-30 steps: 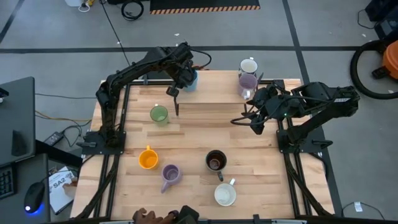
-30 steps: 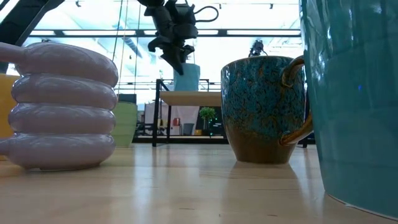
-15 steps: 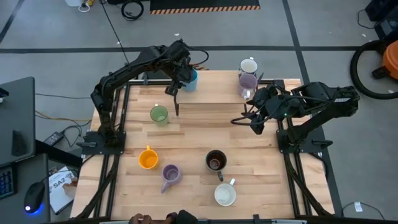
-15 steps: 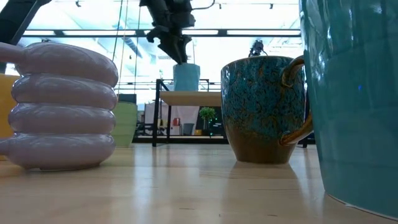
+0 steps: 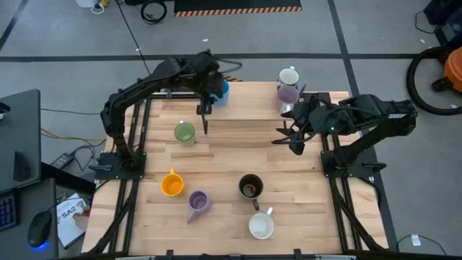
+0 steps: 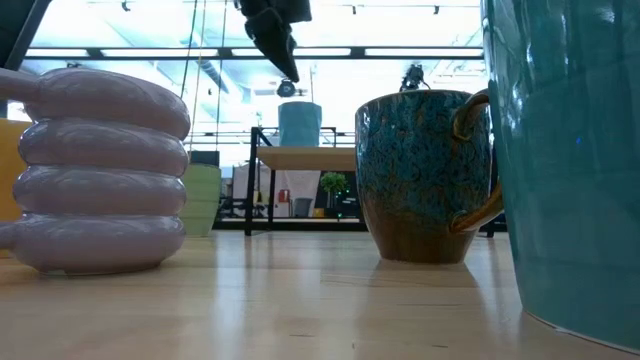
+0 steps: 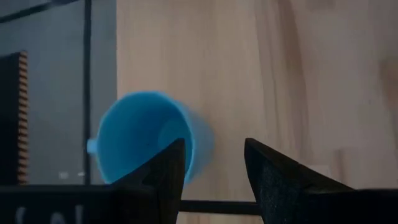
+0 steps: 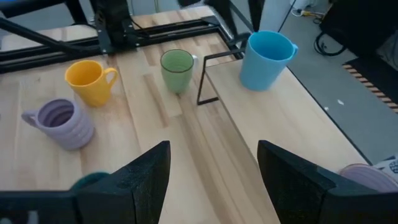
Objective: Place coffee mugs
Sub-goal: Put the light blue mug on the shelf
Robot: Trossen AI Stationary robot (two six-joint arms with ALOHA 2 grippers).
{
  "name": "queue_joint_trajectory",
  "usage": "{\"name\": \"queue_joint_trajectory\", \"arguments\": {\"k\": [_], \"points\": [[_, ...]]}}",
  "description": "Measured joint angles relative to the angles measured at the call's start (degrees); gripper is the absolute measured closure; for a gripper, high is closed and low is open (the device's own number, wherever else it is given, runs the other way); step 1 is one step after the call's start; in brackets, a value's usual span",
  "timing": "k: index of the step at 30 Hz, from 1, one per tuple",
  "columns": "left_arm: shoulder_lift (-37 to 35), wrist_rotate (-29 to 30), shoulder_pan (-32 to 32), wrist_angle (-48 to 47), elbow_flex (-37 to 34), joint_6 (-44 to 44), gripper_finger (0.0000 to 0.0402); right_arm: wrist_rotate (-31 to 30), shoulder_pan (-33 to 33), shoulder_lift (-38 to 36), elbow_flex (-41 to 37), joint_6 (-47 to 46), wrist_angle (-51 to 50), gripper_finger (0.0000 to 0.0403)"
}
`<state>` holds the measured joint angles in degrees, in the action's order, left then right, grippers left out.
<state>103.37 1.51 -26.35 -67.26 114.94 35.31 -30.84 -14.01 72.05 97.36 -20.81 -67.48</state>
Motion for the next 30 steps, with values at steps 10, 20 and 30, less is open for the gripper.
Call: {"name": "queue_joint_trajectory", "arguments": {"k": [10, 20, 30], "points": [[3.0, 8.0, 1.9, 3.2, -0.1, 2.9, 0.023, 1.6, 1.5, 0.0, 0.0, -0.5, -0.7, 0.0156], [3.4, 5.1, 0.0, 0.8, -0.1, 4.1, 0.0235, 1.6, 1.5, 0.0, 0.0, -2.4, -1.6, 0.0156], [4.5, 7.3, 0.9, 2.6, -0.1, 2.4, 0.0279, 1.9, 1.5, 0.0, 0.0, -2.8, -1.6, 0.0156]]}}
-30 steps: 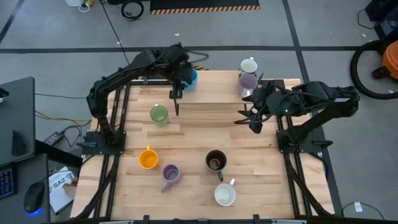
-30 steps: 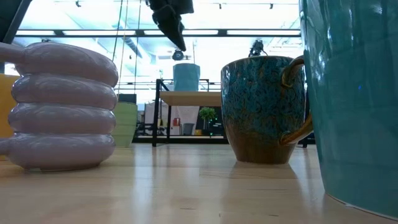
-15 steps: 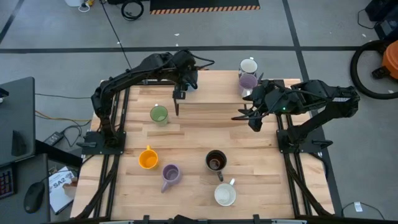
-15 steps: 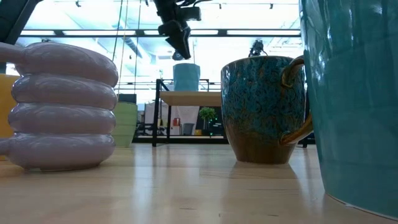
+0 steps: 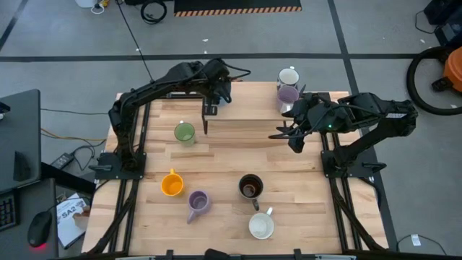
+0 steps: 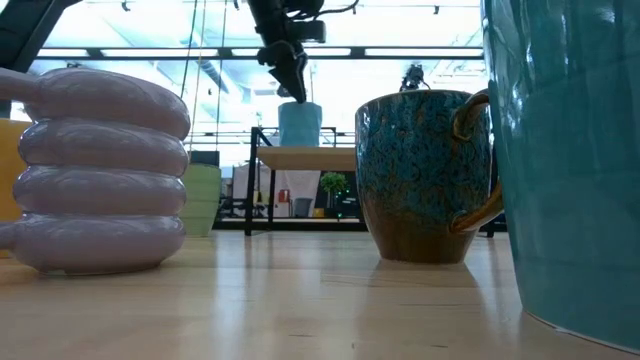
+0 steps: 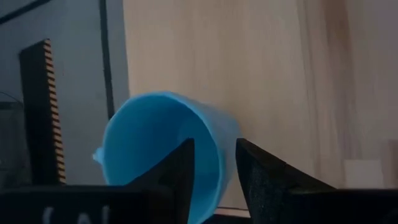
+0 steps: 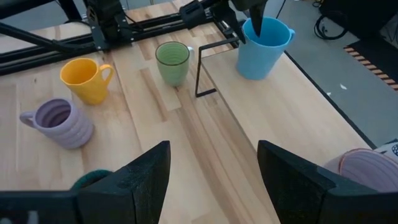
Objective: Place coffee mugs
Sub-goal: Put the light blue mug on the shelf
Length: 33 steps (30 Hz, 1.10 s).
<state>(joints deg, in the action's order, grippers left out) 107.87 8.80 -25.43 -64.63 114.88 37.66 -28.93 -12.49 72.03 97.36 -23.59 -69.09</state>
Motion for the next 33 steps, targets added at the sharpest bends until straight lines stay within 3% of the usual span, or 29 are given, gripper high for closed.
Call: {"name": "queue_joint_trajectory", "arguments": {"k": [7, 14, 21, 33], "points": [[-0.7, -5.7, -0.8, 0.9, 0.0, -4.3, 0.025, 0.5, 0.9, 0.0, 0.0, 0.7, 0.1, 0.0156], [-4.2, -7.4, -0.3, 4.6, 0.0, -9.0, 0.022, 7.2, 6.2, 0.9, 0.0, 5.5, 4.6, 0.0162], [-10.1, -15.4, -1.6, 4.4, 0.1, -18.3, 0.0242, 12.4, 12.1, 4.1, 0.0, 11.6, 9.3, 0.0165], [-12.8, -19.9, -0.1, -0.2, 0.0, -21.3, 0.0292, 16.5, 18.0, 13.1, 6.9, 16.8, 10.7, 0.0166]]}}
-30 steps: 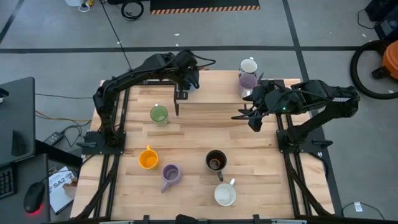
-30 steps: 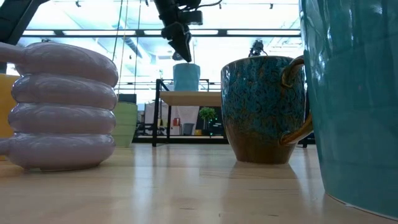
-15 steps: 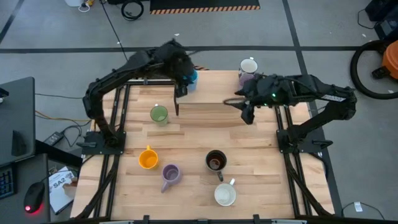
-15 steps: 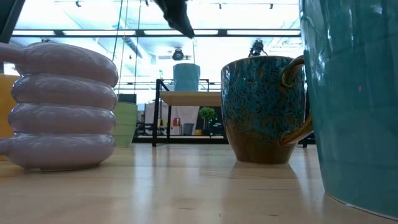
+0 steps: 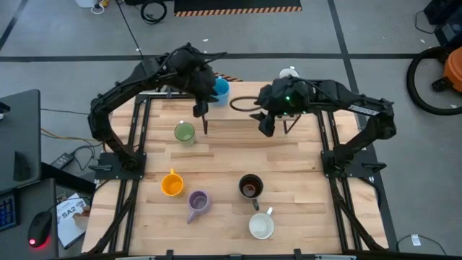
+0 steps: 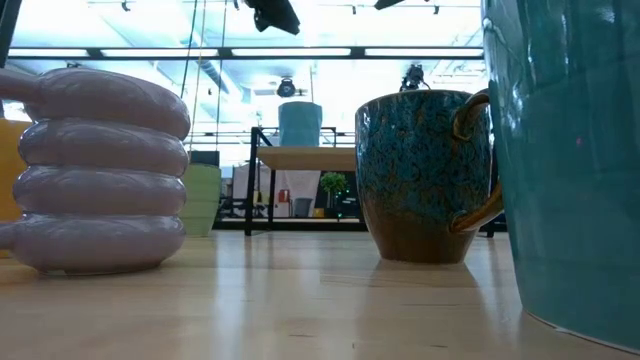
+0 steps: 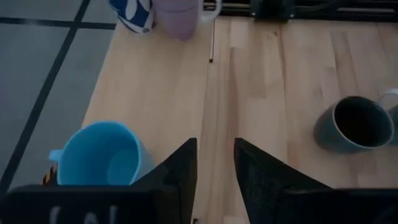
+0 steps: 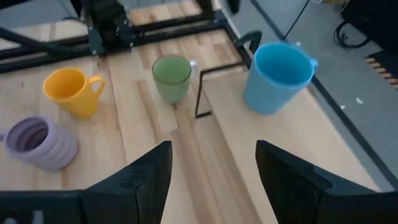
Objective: Place coffee mugs
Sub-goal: Put the light blue mug on the shelf
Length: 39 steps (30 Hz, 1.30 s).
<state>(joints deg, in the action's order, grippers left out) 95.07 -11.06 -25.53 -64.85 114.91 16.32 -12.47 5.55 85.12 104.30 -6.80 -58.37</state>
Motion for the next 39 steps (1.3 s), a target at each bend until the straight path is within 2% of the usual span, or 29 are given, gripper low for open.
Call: {"name": "queue_joint_trajectory", "arguments": {"k": [5, 12, 15, 19, 23, 30, 35, 39], "points": [[-1.6, 0.3, 1.2, -3.7, 0.0, 0.6, 0.0311, 0.2, 2.0, 1.6, 3.4, 1.5, 3.2, 0.0166], [-4.9, 0.3, 0.8, -5.8, -1.1, 1.9, 0.0334, 2.1, 4.0, 1.7, 3.6, 3.0, 14.2, 0.0166], [-9.6, 0.3, 0.8, -2.4, -8.6, 0.8, 0.0341, 2.0, 4.8, 3.0, 3.7, 4.4, 17.7, 0.0166], [-17.9, -0.1, 1.1, 9.1, -23.0, -5.6, 0.0346, 2.6, 5.2, 5.4, 3.6, 4.1, 19.2, 0.0166], [-25.9, 0.2, 2.0, 17.0, -32.6, -11.3, 0.0347, 6.8, 6.5, 8.1, 3.7, 3.9, 19.3, 0.0168], [-34.8, 5.4, 3.1, 22.3, -42.2, -16.2, 0.0347, 14.3, 10.8, 12.4, 3.6, 4.3, 20.3, 0.0172], [-38.5, 8.5, 3.0, 25.3, -46.8, -18.2, 0.0347, 17.6, 13.6, 14.5, 3.6, 6.5, 21.4, 0.0172], [-41.2, 9.4, 3.0, 31.3, -52.0, -19.6, 0.0347, 19.8, 15.5, 15.8, 3.6, 8.6, 23.7, 0.0172]]}}
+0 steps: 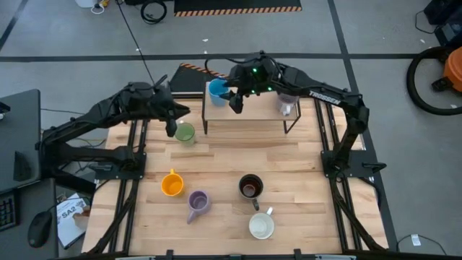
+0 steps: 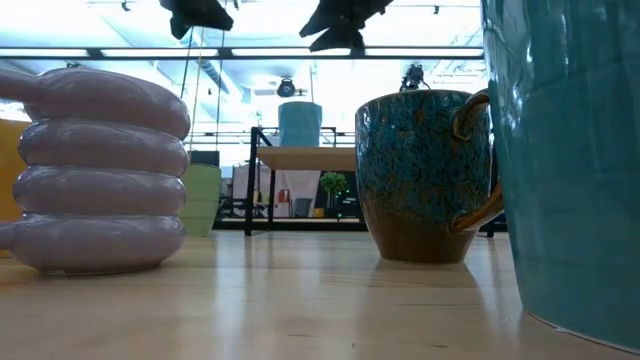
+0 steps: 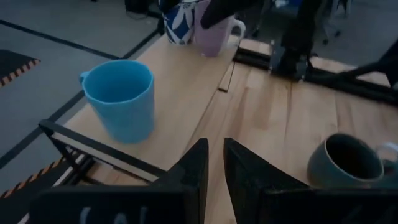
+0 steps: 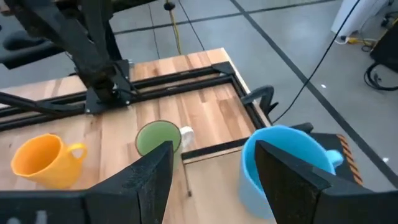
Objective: Place coffee mugs
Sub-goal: Put the light blue mug on the shelf
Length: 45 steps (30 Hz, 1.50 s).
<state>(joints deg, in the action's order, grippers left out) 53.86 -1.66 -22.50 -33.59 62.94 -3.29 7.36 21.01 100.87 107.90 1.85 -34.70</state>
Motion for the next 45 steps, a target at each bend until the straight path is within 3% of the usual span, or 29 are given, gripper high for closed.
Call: {"name": "queue_joint_trajectory", "arguments": {"k": [7, 11, 26, 45], "points": [[-2.8, 0.0, 0.0, 14.4, -11.9, -5.5, 0.0347, 2.7, 2.8, 3.1, 0.0, 4.2, 4.7, 0.0172], [-3.0, -0.2, 0.2, 18.0, -15.0, -9.8, 0.0347, 3.5, 3.9, 6.1, 0.0, 8.3, 6.3, 0.0172], [-4.5, -0.4, 1.5, 17.9, -15.4, -13.8, 0.0347, 5.8, 5.0, 9.6, 0.0, 16.0, 1.7, 0.0174], [-4.5, -1.2, 2.2, 18.5, -15.4, -16.1, 0.0347, 4.2, 4.9, 10.3, 0.0, 19.0, -2.6, 0.0222]]}}
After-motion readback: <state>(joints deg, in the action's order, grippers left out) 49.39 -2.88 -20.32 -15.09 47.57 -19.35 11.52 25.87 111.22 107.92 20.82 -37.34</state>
